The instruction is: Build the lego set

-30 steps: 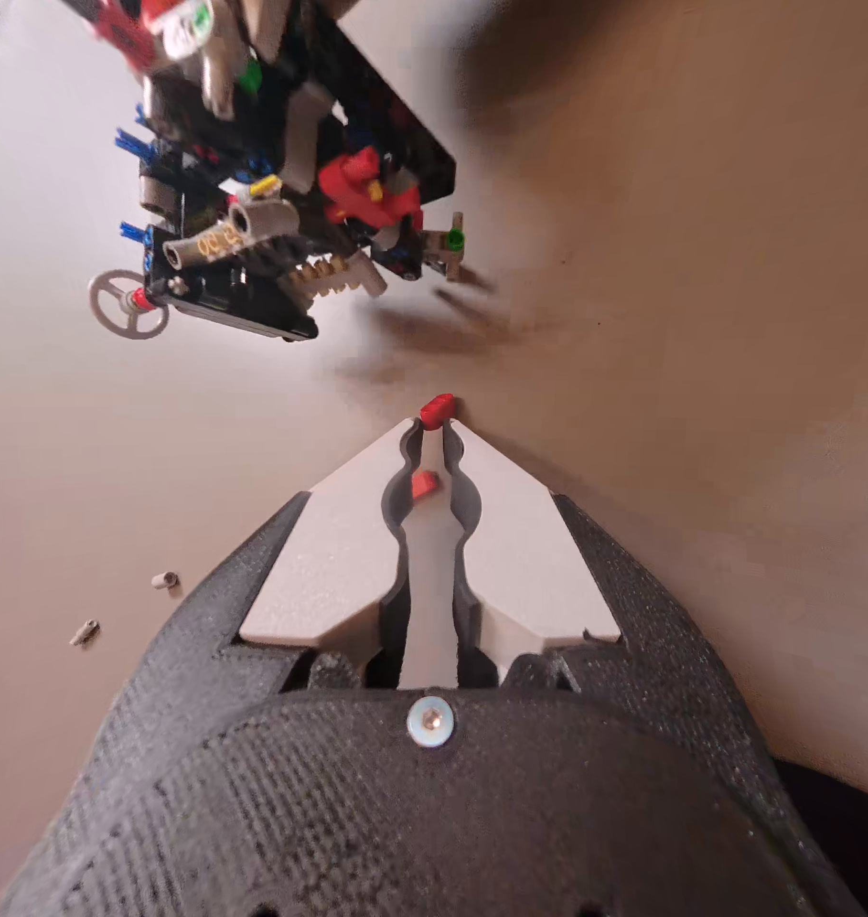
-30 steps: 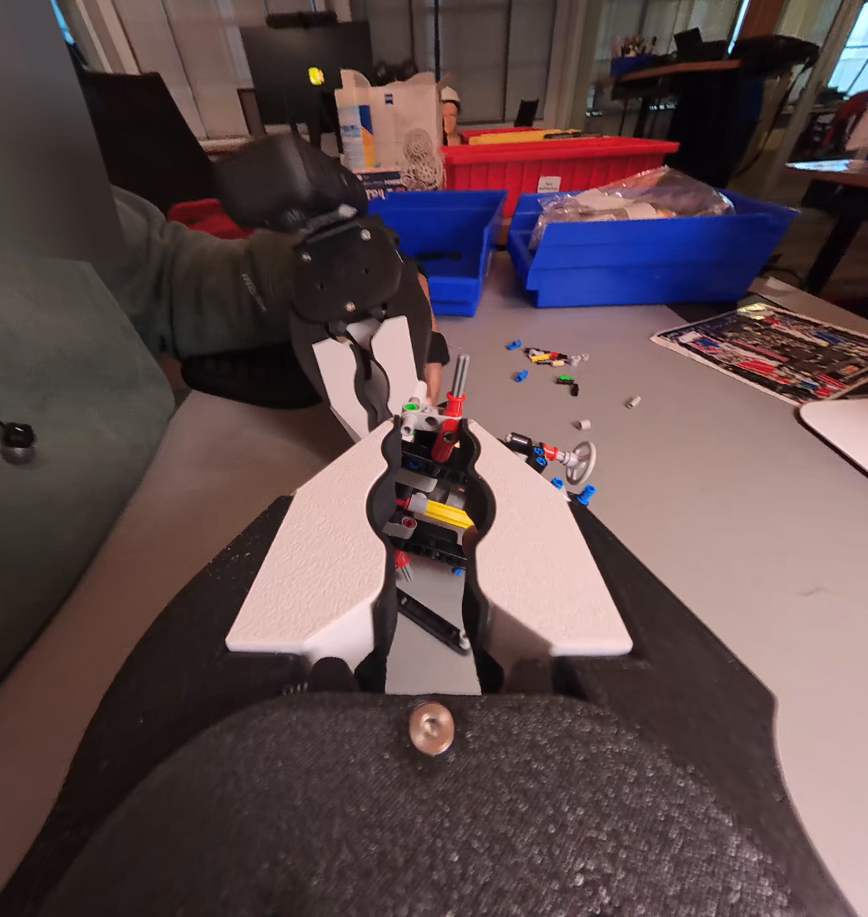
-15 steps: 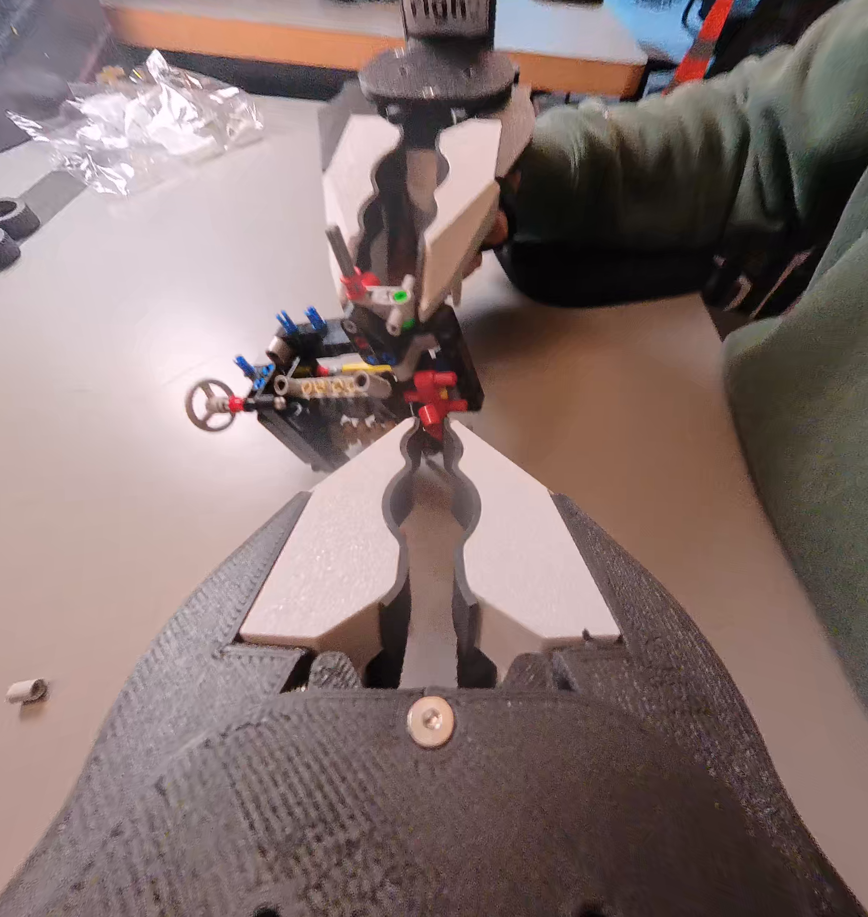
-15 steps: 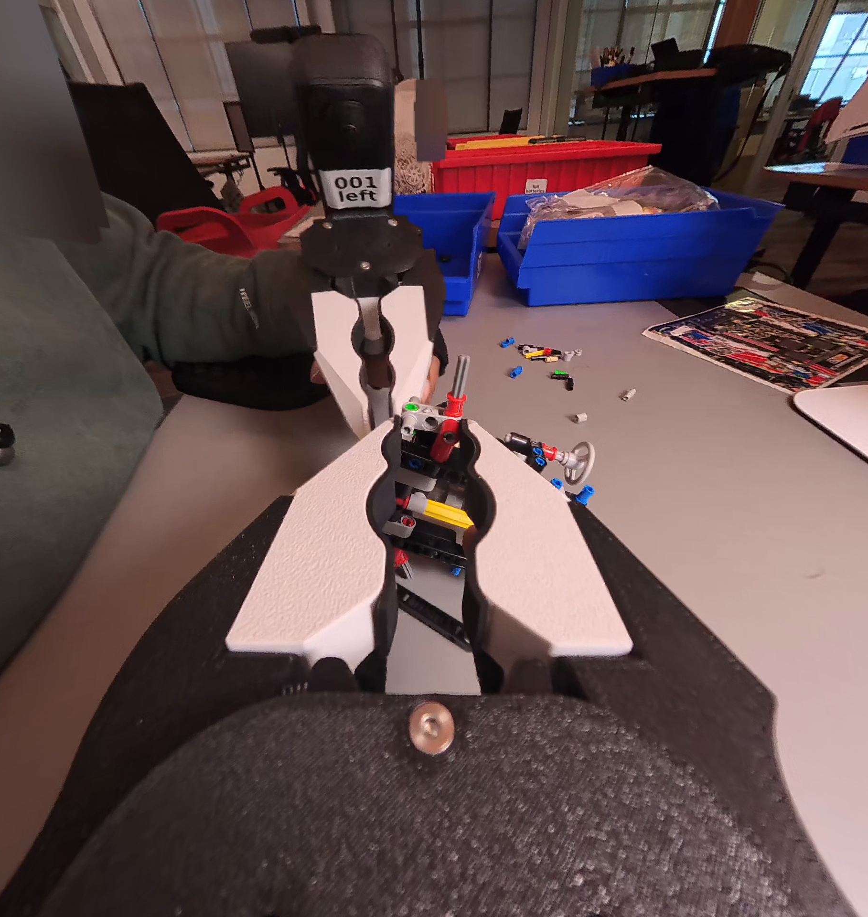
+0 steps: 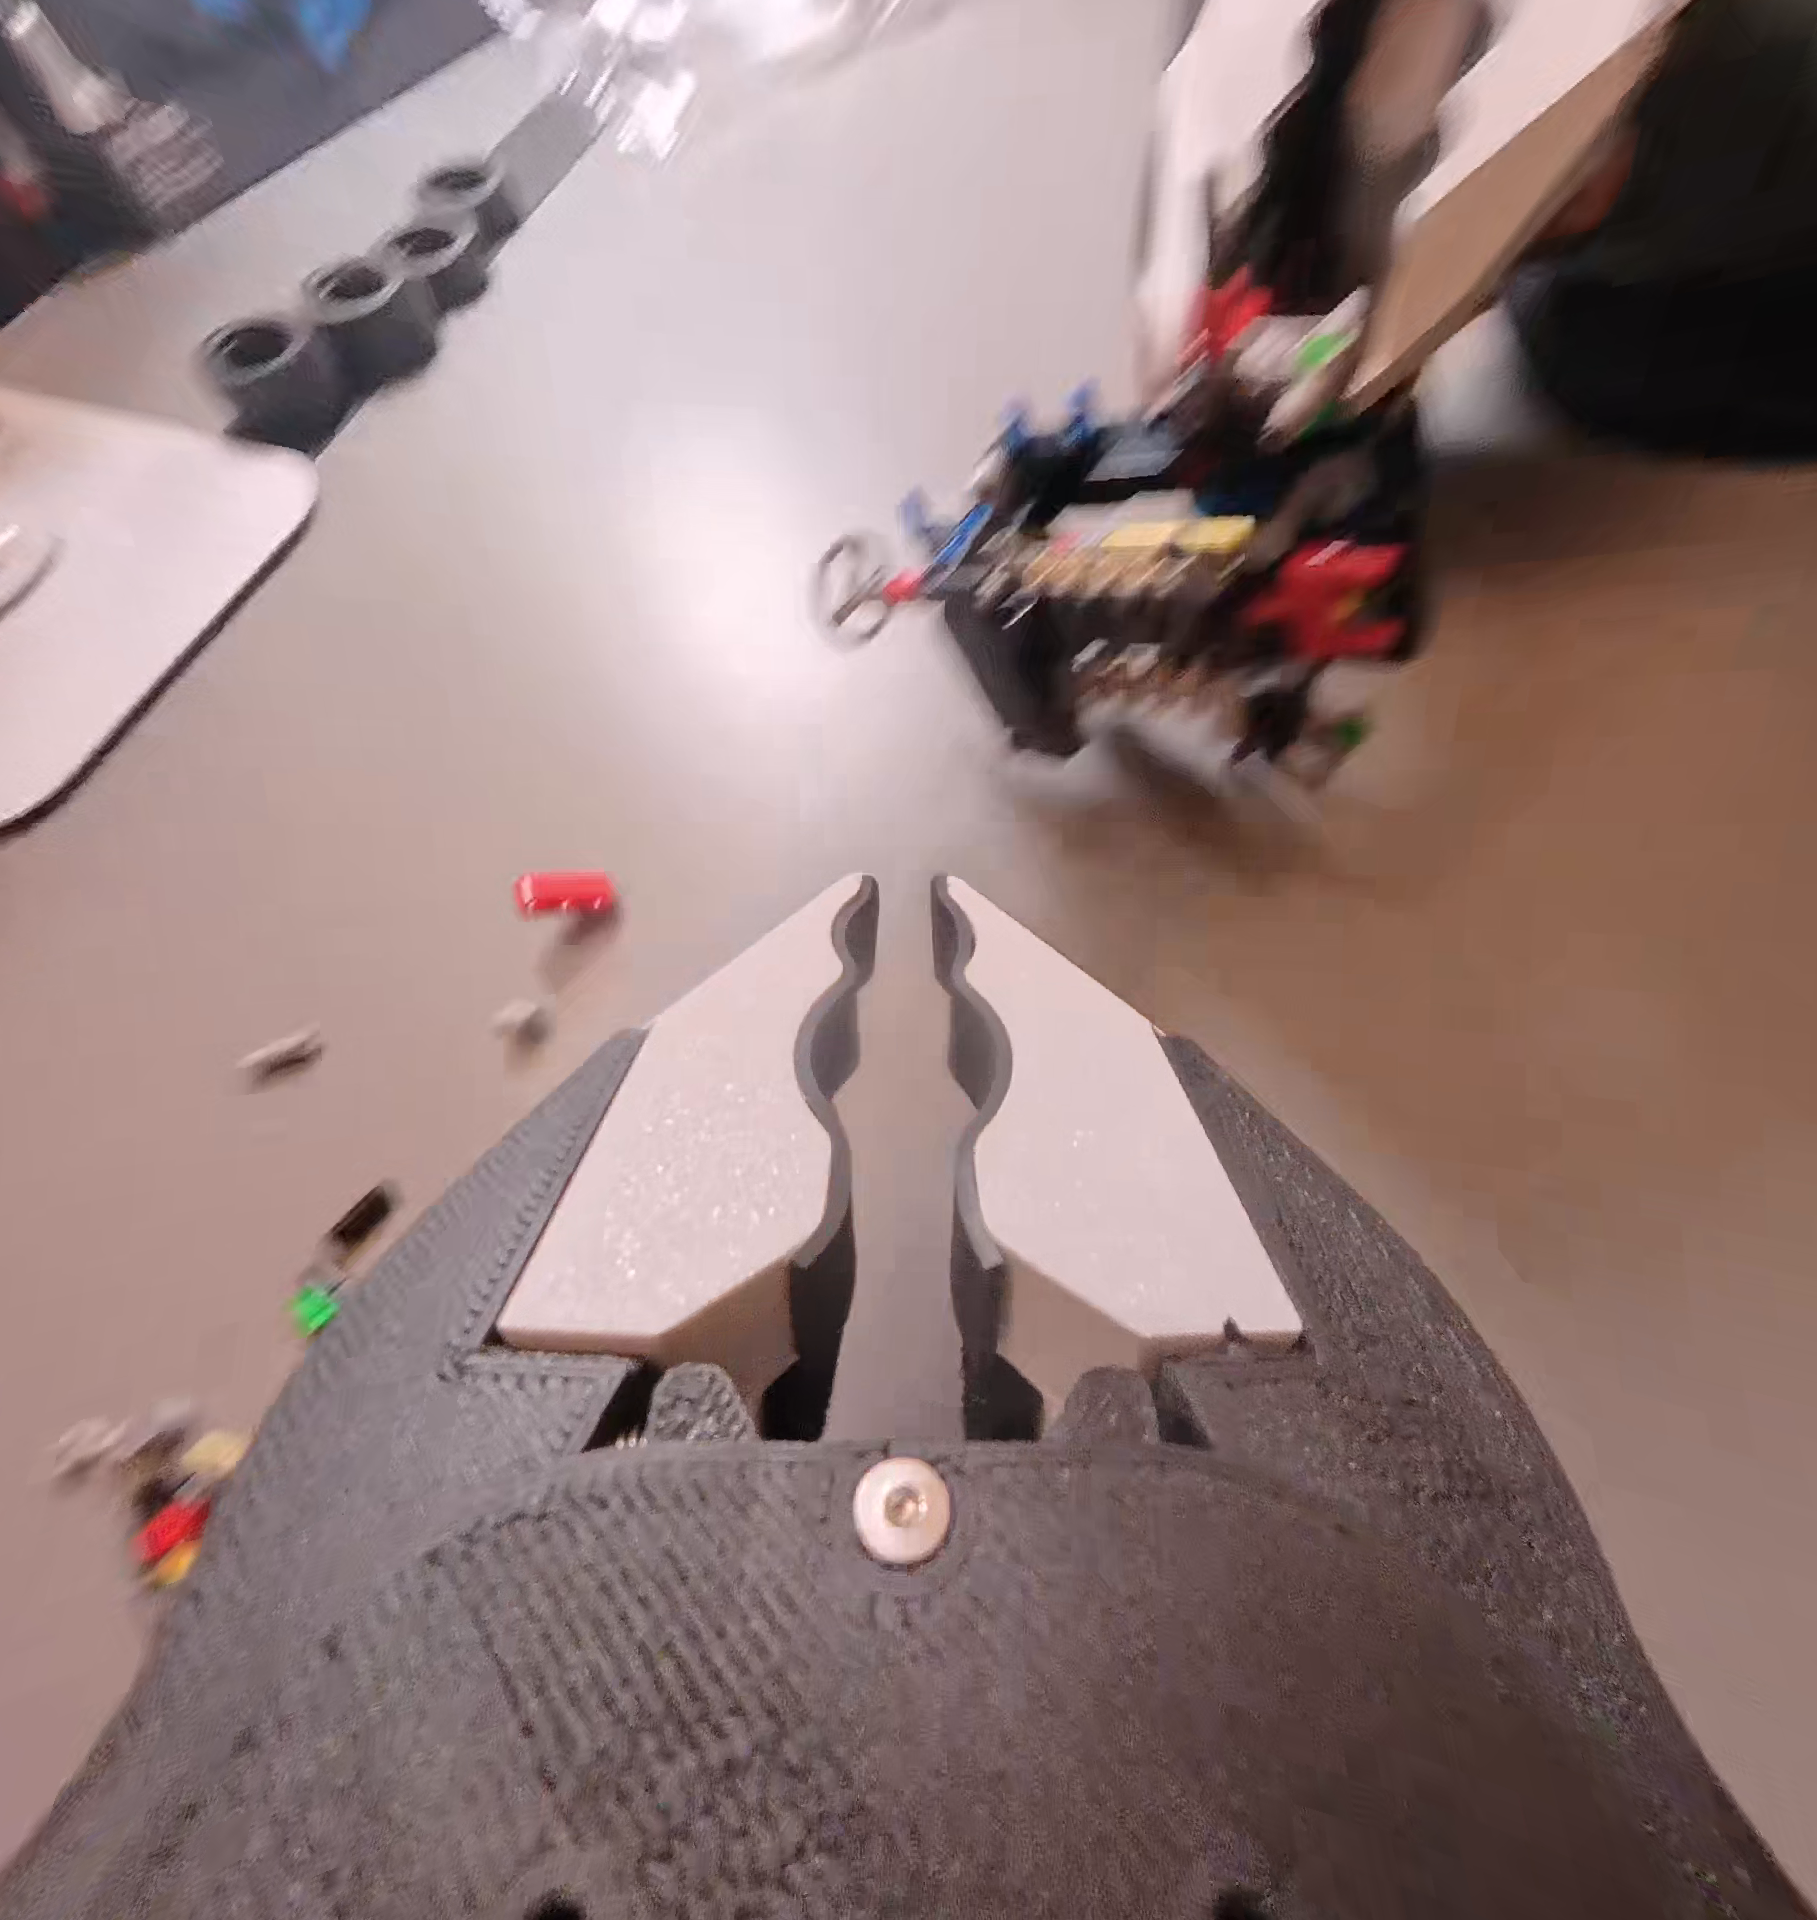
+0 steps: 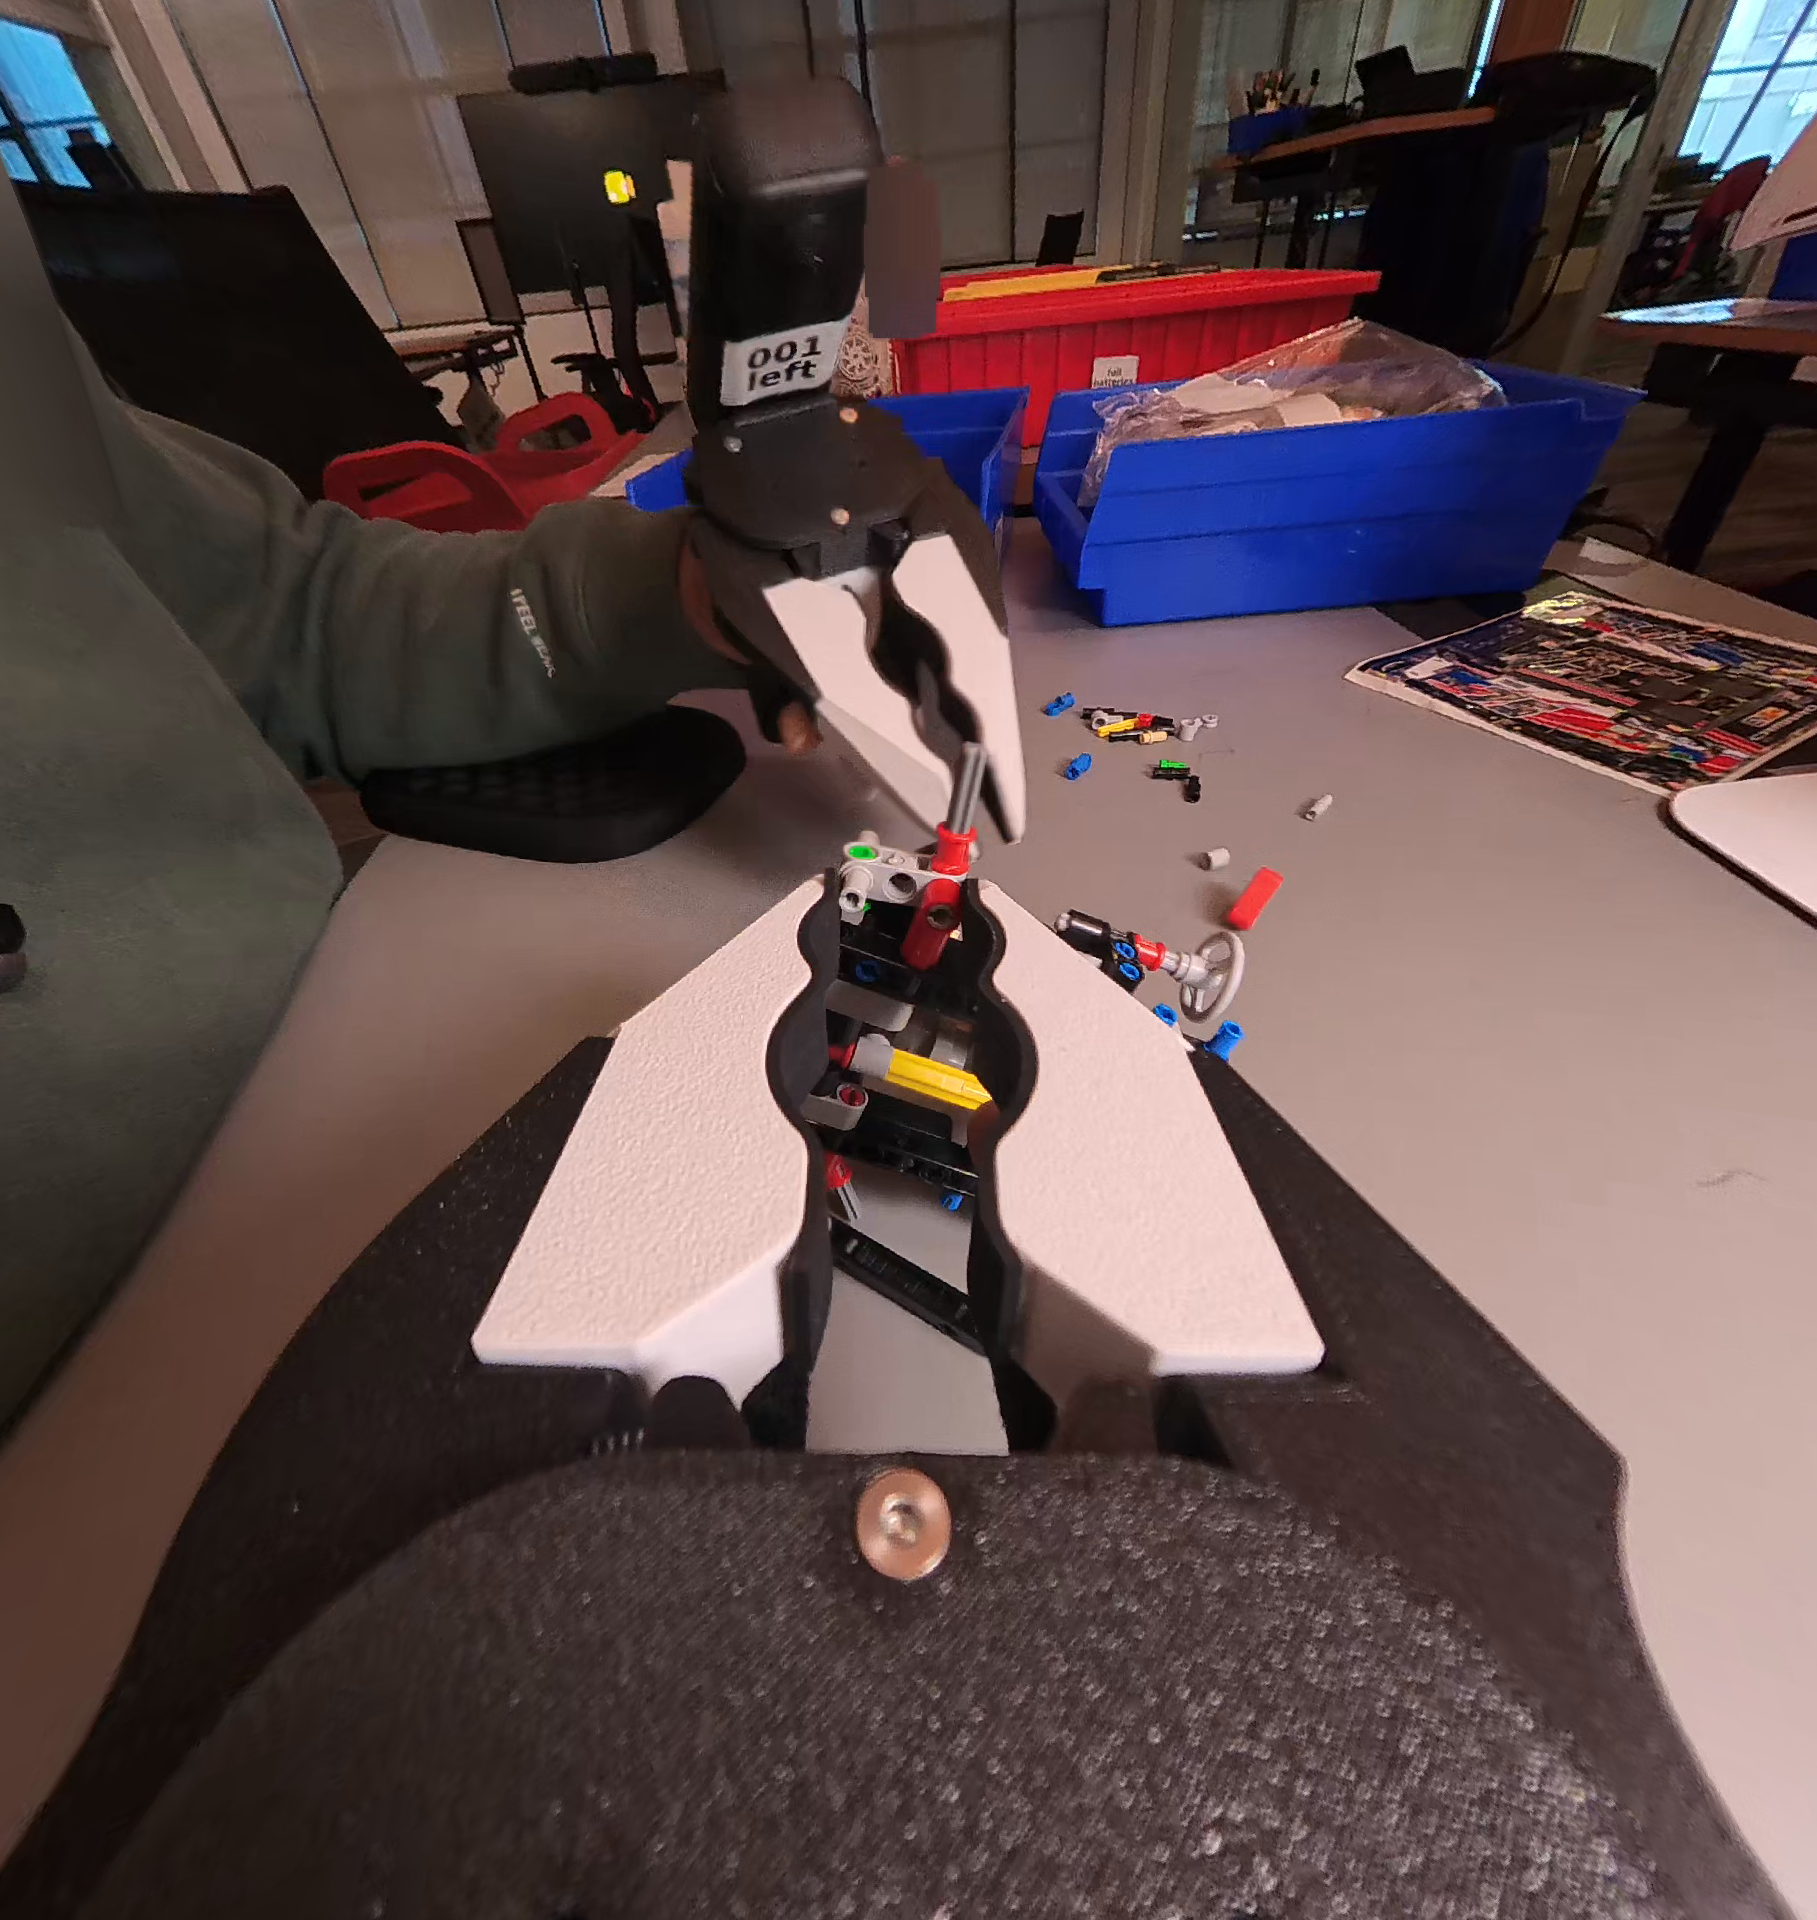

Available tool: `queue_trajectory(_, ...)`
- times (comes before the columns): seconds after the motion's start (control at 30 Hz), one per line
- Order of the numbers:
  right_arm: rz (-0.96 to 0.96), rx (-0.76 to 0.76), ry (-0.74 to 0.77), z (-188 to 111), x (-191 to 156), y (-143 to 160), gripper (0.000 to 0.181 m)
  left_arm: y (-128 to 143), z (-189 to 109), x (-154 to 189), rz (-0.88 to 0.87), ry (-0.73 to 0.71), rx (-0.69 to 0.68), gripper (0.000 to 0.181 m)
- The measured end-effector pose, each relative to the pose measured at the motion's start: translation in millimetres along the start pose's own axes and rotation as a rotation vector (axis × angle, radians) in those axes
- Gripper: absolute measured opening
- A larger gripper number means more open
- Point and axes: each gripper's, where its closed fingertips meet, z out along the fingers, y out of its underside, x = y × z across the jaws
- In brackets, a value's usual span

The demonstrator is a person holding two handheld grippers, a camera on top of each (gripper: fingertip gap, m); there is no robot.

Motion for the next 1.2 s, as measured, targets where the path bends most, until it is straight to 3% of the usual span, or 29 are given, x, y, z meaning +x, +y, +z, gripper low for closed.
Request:
queue_trajectory(0.13, 0.017, -0.007, 0.020, -4, 7, 1, 0.022, 31, -3, -50, 0.004, -0.126, -0.174, 0.011)
queue_trajectory(0.3, 0.023, -0.015, 0.031, -6, 10, 1, 0.022, 28, 11, -90, 0.042, -0.128, -0.244, 0.015)
queue_trajectory(0.47, 0.025, -0.022, 0.035, -9, 12, 2, 0.022, 10, 31, -116, 0.289, -0.005, -0.336, 0.020)
queue_trajectory(0.63, 0.019, -0.031, 0.037, -12, 13, 3, 0.022, 19, 49, -136, 0.443, 0.099, -0.556, 0.021)
queue_trajectory(0.73, 0.025, -0.031, 0.038, -13, 14, 3, 0.022, 26, 59, -140, 0.470, 0.160, -0.631, 0.020)
queue_trajectory(0.93, 0.027, -0.035, 0.042, -16, 16, 4, 0.022, 28, 69, -128, 0.432, 0.232, -0.646, 0.009)
queue_trajectory(1.2, 0.029, -0.040, 0.052, -17, 17, 5, 0.022, 36, 50, -82, 0.335, 0.235, -0.609, 0.009)
